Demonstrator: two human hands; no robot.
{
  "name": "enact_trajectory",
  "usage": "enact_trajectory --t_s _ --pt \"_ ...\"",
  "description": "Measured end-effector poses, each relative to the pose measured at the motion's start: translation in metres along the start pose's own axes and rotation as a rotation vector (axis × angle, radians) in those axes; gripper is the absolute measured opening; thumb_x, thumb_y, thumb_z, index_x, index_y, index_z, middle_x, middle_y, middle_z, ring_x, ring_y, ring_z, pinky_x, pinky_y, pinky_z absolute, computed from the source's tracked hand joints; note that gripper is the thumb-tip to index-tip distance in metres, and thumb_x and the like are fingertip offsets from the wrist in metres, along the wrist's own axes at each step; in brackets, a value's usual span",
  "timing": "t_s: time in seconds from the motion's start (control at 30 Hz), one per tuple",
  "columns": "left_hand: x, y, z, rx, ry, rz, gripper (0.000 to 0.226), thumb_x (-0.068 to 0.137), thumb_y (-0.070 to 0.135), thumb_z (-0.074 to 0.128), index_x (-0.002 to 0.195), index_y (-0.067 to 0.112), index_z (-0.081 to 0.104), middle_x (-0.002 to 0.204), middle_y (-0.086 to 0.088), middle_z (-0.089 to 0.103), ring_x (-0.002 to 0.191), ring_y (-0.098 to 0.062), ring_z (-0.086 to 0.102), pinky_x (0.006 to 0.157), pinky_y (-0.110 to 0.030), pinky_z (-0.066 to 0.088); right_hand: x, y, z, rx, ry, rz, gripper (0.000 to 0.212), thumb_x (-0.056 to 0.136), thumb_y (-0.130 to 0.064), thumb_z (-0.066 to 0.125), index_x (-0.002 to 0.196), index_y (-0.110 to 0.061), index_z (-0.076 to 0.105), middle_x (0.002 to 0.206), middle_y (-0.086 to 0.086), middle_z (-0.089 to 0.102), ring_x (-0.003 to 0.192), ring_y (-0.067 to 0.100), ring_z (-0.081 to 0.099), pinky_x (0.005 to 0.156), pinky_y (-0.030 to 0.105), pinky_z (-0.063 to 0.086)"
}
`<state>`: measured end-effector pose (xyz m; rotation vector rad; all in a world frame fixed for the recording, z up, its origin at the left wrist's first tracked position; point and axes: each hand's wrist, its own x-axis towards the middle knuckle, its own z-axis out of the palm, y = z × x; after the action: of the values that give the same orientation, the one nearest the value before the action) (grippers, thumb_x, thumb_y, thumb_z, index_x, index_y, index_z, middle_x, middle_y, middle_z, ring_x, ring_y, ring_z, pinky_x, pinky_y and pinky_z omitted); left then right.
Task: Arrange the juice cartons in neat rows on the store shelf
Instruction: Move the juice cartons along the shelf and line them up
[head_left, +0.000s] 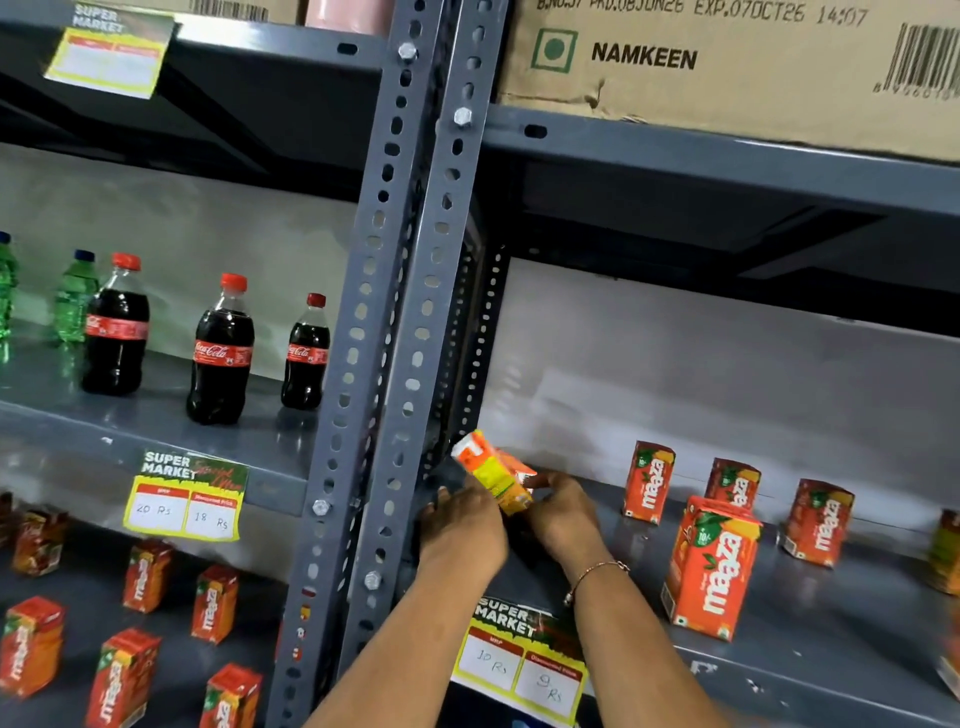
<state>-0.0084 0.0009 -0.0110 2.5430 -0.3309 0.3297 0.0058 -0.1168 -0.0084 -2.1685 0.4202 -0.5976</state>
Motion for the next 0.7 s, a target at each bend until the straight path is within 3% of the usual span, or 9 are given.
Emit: enact_trajectory --t_s 0.07,0.17,0.3,0.53,0.7 --pt "0.001 0.000 0.000 -0.009 -0.006 -0.024 0.040 0.090 0.015 0.045 0.128 0.004 0.041 0.135 -0.017 0.050 0.130 -0.034 0.040 0.104 -0.042 0.035 -0.003 0.000 -0.002 0.000 -0.052 -0.009 0.031 0.071 -0.028 0.074 0.100 -0.023 0.064 0.098 0.016 0.074 0.089 0.033 0.071 0.079 0.037 0.058" --pt "0.001 0.000 -0.001 0.005 -0.007 -0.031 0.040 0.089 0.014 0.044 0.128 0.004 0.043 0.133 -0.016 0.051 0.127 -0.033 0.043 0.102 -0.041 0.036 -0.006 -0.003 -0.004 0.012 -0.062 -0.044 0.036 0.065 -0.035 0.080 0.095 -0.022 0.064 0.089 0.012 0.072 0.077 0.025 0.071 0.065 0.024 0.054" --pt "0.002 -0.002 0.000 0.017 0.012 -0.004 0.039 0.090 0.014 0.041 0.128 0.007 0.044 0.132 -0.015 0.051 0.124 -0.032 0.046 0.099 -0.041 0.038 -0.008 -0.005 -0.008 0.060 -0.037 -0.066 0.029 0.063 -0.036 0.078 0.080 -0.021 0.060 0.098 0.014 0.072 0.088 0.032 0.070 0.077 0.039 0.057" --pt "0.003 -0.005 -0.001 -0.045 0.018 0.037 0.039 0.089 0.015 0.039 0.127 0.019 0.039 0.127 -0.012 0.054 0.120 -0.032 0.048 0.096 -0.043 0.040 -0.011 -0.001 -0.014 0.200 -0.073 -0.023 0.045 0.054 -0.019 0.089 0.076 -0.018 0.050 0.094 0.012 0.072 0.090 0.029 0.069 0.073 0.037 0.058" --pt "0.001 -0.004 -0.002 -0.036 0.020 0.017 0.041 0.089 0.018 0.045 0.128 0.012 0.039 0.128 -0.013 0.053 0.120 -0.033 0.050 0.095 -0.044 0.041 -0.010 -0.002 -0.014 0.376 -0.093 0.047 0.053 0.050 -0.001 0.088 0.080 -0.019 0.049 0.102 0.014 0.067 0.094 0.032 0.065 0.079 0.046 0.058"
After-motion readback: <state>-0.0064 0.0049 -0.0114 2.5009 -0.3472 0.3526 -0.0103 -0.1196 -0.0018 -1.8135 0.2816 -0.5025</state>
